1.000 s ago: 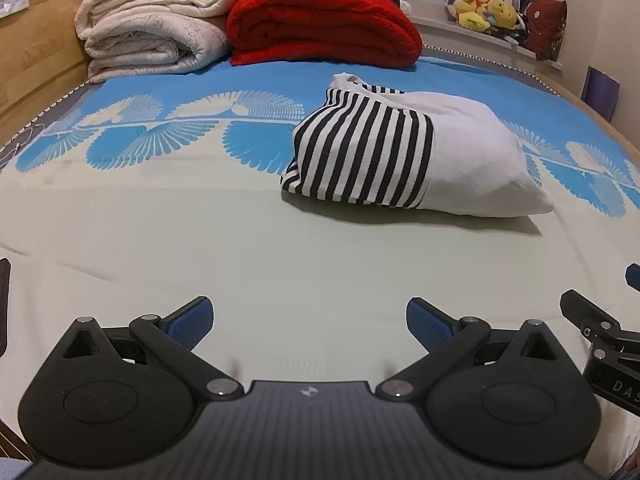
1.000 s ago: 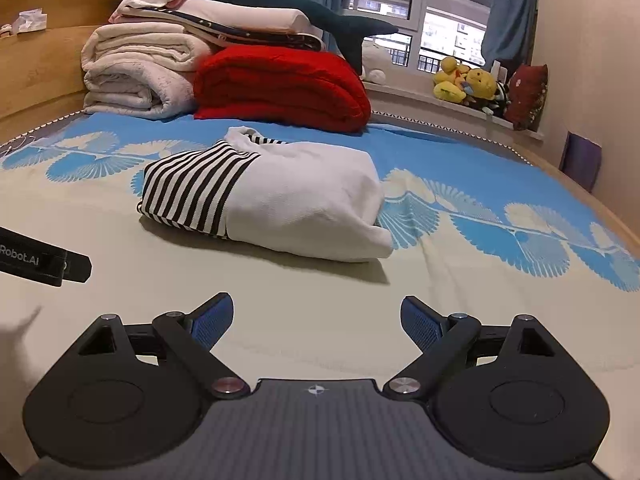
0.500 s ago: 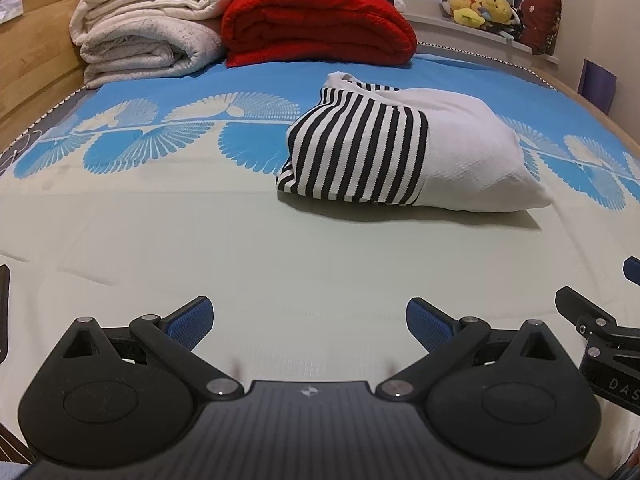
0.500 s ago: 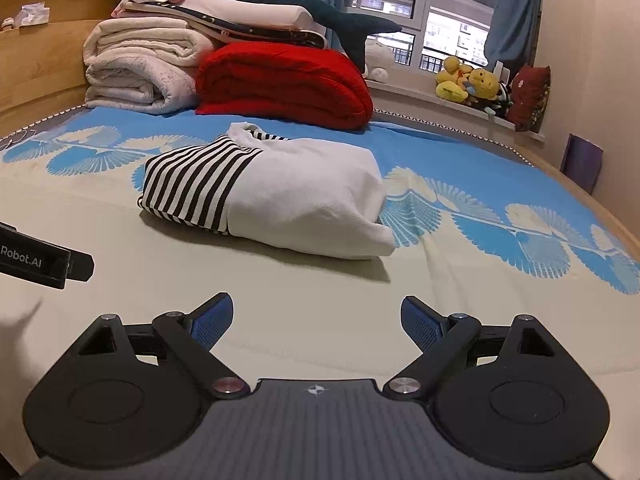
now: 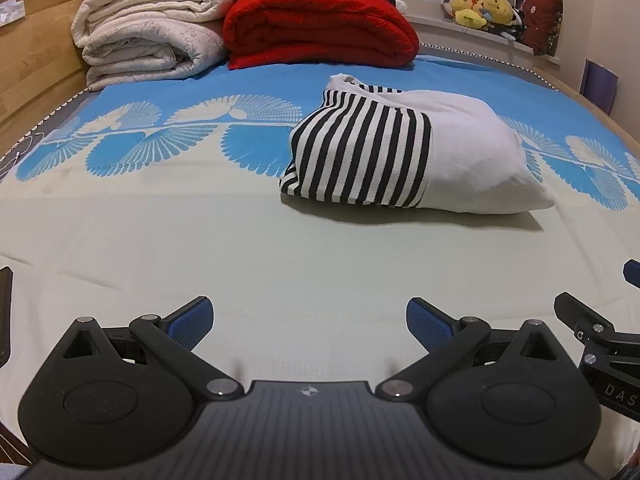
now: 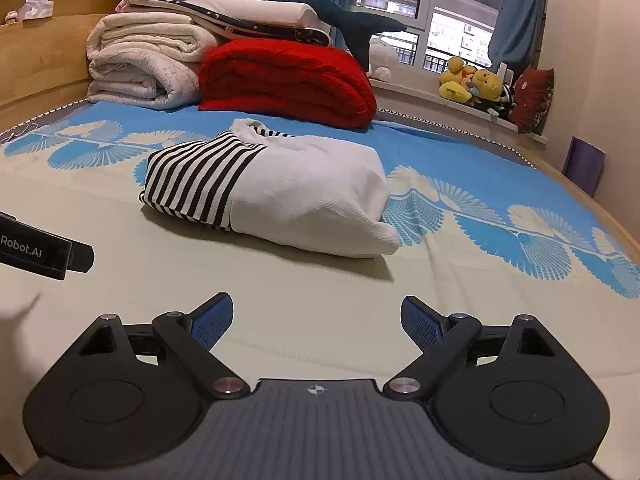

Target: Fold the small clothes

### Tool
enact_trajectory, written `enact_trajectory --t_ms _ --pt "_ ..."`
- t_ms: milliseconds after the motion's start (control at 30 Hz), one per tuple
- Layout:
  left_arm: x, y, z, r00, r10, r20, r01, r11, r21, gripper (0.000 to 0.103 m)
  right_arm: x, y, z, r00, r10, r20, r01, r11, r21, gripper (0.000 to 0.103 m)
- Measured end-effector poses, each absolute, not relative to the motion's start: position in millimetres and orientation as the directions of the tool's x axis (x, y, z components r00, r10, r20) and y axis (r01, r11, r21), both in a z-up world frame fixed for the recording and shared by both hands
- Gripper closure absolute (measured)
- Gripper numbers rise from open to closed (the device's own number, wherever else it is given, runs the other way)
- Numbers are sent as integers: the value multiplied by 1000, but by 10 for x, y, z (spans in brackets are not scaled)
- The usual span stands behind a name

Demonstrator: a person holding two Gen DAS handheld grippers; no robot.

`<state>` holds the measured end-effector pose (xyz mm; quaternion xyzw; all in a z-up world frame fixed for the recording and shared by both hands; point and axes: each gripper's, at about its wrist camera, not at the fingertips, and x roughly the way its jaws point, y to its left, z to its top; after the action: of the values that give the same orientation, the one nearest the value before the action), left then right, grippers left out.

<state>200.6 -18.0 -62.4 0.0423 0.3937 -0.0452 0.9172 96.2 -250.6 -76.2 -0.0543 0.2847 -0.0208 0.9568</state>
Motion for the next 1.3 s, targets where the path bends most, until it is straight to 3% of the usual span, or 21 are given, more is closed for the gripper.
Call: enact_trajectory --t_ms 1300 --pt "1989 -217 -620 694 -40 -718 118 991 59 0 943 -2464 -768 837 -66 -542 -7 991 -132 12"
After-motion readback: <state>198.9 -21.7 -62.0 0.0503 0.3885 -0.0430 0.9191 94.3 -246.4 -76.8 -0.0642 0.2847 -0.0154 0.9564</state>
